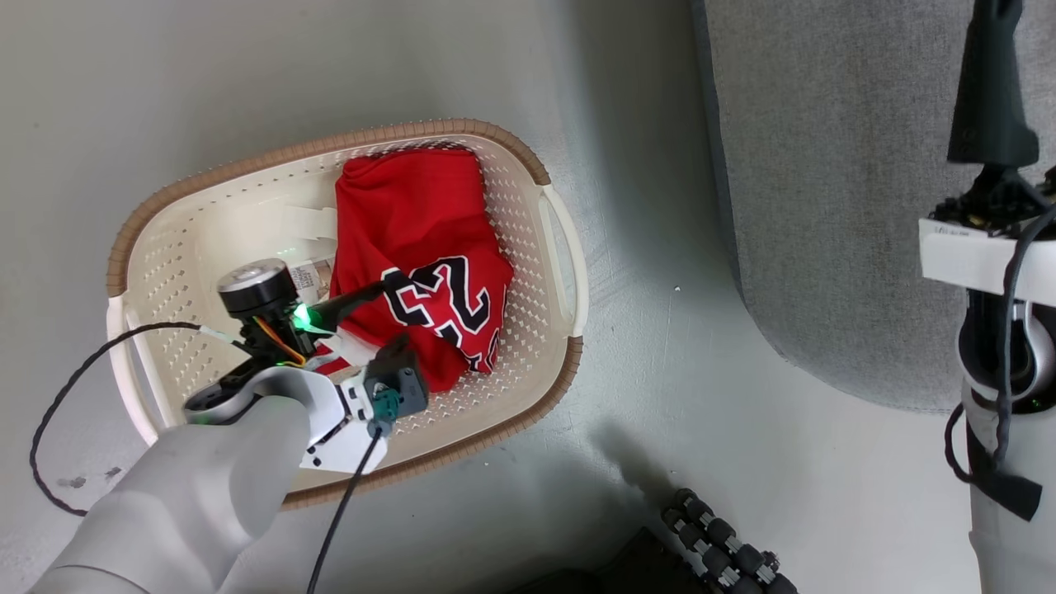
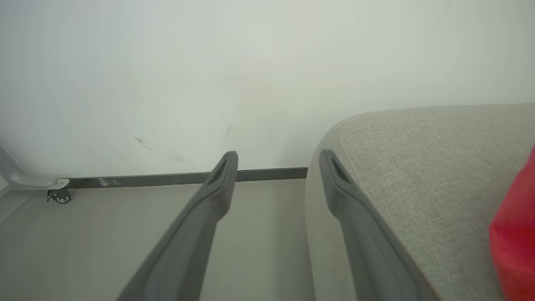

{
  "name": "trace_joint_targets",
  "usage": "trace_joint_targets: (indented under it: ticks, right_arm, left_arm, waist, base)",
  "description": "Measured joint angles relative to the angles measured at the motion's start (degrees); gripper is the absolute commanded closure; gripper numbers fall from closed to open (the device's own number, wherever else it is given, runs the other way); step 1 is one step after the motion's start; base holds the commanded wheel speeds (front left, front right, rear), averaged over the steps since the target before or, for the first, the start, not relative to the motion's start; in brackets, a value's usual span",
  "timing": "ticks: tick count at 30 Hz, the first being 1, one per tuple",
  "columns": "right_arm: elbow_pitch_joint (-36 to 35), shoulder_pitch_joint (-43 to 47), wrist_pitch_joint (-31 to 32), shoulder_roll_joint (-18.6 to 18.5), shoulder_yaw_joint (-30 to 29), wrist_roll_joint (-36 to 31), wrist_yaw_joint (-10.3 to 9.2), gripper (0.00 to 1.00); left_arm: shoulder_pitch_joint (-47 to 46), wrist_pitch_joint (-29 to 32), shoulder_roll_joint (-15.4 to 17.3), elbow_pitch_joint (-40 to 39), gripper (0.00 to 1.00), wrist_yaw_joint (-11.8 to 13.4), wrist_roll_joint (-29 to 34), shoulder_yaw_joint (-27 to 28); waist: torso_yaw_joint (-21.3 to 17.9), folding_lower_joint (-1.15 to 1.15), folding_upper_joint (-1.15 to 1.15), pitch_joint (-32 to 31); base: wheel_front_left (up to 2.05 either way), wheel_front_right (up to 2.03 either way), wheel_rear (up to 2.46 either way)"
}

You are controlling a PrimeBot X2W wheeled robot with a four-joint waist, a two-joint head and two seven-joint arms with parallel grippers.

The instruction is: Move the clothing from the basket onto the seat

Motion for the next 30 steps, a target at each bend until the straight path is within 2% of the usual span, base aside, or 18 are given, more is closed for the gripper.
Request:
trace_joint_targets:
  ticks: [13, 21, 22, 24, 27, 28, 30]
  right_arm:
    - [1.0, -1.3, -0.2, 0.0, 0.3, 0.6, 0.0, 0.0]
    - [1.5, -1.3, -0.2, 0.0, 0.9, 0.7, 0.0, 0.0]
    - [1.5, -1.3, -0.2, 0.0, 0.9, 0.7, 0.0, 0.0]
    - [1.5, -1.3, -0.2, 0.0, 0.9, 0.6, 0.0, 0.0]
    - [1.5, -1.3, -0.2, 0.0, 0.8, 0.7, 0.0, 0.0]
    - [1.5, -1.3, -0.2, 0.0, 0.8, 0.7, 0.0, 0.0]
    - [1.7, -1.3, -0.2, 0.0, 0.8, 0.7, 0.0, 0.0]
  left_arm:
    - [-2.1, -0.2, -1.8, -0.7, 0.0, 1.2, 3.6, -4.3]
    - [-3.5, 0.4, -1.2, 5.1, 0.0, 1.4, 6.1, -5.7]
    - [-3.5, 0.7, -0.9, 5.9, 0.11, 1.4, 6.0, -5.7]
    - [-3.6, 1.2, -0.7, 7.0, 0.55, 1.4, 6.0, -5.5]
    - [-3.6, 1.1, -1.3, 7.3, 0.91, 1.4, 5.8, -5.5]
    - [-3.6, 1.1, -1.7, 7.5, 1.0, 1.4, 5.8, -5.5]
    - [-3.6, 1.0, -2.4, 7.7, 1.0, 1.4, 5.7, -5.5]
  waist:
    - [-0.8, 0.0, 0.0, 0.7]
    - [-1.4, 0.0, 0.0, 0.7]
    - [-1.4, 0.0, 0.0, 0.7]
    - [-1.6, 0.0, 0.0, 0.6]
    - [-1.8, 0.0, 0.0, 0.4]
    - [-1.8, 0.0, 0.0, 0.4]
    - [-1.9, 0.0, 0.0, 0.2]
  base:
    - [0.0, 0.0, 0.0]
    - [0.0, 0.0, 0.0]
    - [0.0, 0.0, 0.0]
    - [0.0, 0.0, 0.0]
    - [0.0, 0.0, 0.0]
    - [0.0, 0.0, 0.0]
    - [0.0, 0.0, 0.0]
